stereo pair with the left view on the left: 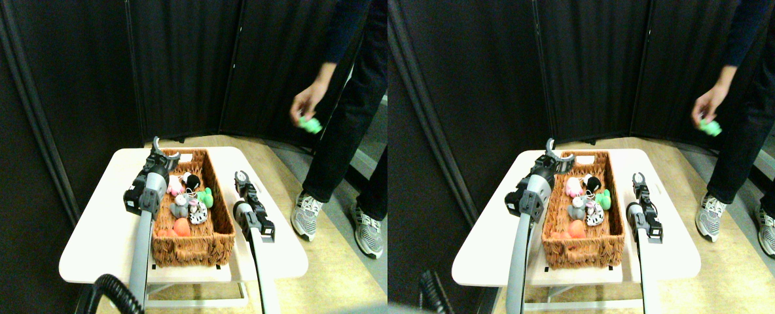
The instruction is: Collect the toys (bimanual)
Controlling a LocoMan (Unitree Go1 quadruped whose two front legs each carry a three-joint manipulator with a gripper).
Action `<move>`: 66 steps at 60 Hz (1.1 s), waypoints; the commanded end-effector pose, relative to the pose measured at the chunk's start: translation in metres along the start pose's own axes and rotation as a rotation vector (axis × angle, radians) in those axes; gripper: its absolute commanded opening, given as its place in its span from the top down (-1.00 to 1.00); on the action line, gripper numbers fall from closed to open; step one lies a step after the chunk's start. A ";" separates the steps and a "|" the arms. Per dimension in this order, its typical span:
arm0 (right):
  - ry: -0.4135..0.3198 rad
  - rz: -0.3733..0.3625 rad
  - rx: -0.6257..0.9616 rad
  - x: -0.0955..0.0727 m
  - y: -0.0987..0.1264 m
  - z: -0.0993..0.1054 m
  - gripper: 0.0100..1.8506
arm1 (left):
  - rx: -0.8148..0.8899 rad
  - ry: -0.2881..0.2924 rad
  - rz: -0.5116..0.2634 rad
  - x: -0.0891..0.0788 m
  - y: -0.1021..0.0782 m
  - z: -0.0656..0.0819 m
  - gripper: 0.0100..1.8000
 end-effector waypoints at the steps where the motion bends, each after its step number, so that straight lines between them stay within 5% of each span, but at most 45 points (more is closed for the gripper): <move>1: -0.019 0.053 -0.003 0.000 0.011 0.002 1.00 | 0.038 -0.014 -0.061 -0.003 0.001 0.022 1.00; 13: -0.016 0.044 0.004 0.001 0.010 0.004 1.00 | 0.086 -0.075 -0.057 -0.015 0.025 0.061 1.00; 24: -0.016 0.038 0.003 0.002 0.011 0.004 1.00 | 0.127 -0.083 -0.028 -0.023 0.054 0.079 1.00; 38: -0.004 0.032 0.001 0.003 0.010 0.002 1.00 | 0.184 -0.129 0.040 -0.031 0.087 0.081 1.00; 41: 0.007 0.032 0.006 0.002 0.012 0.001 1.00 | 0.158 -0.176 0.068 -0.034 0.098 0.076 1.00; 53: 0.022 0.044 -0.040 0.001 0.018 0.000 1.00 | 0.155 -0.181 0.106 -0.032 0.129 0.067 1.00; 66: 0.085 0.049 -0.015 -0.004 0.029 0.000 1.00 | 0.130 -0.200 0.108 -0.033 0.135 0.062 1.00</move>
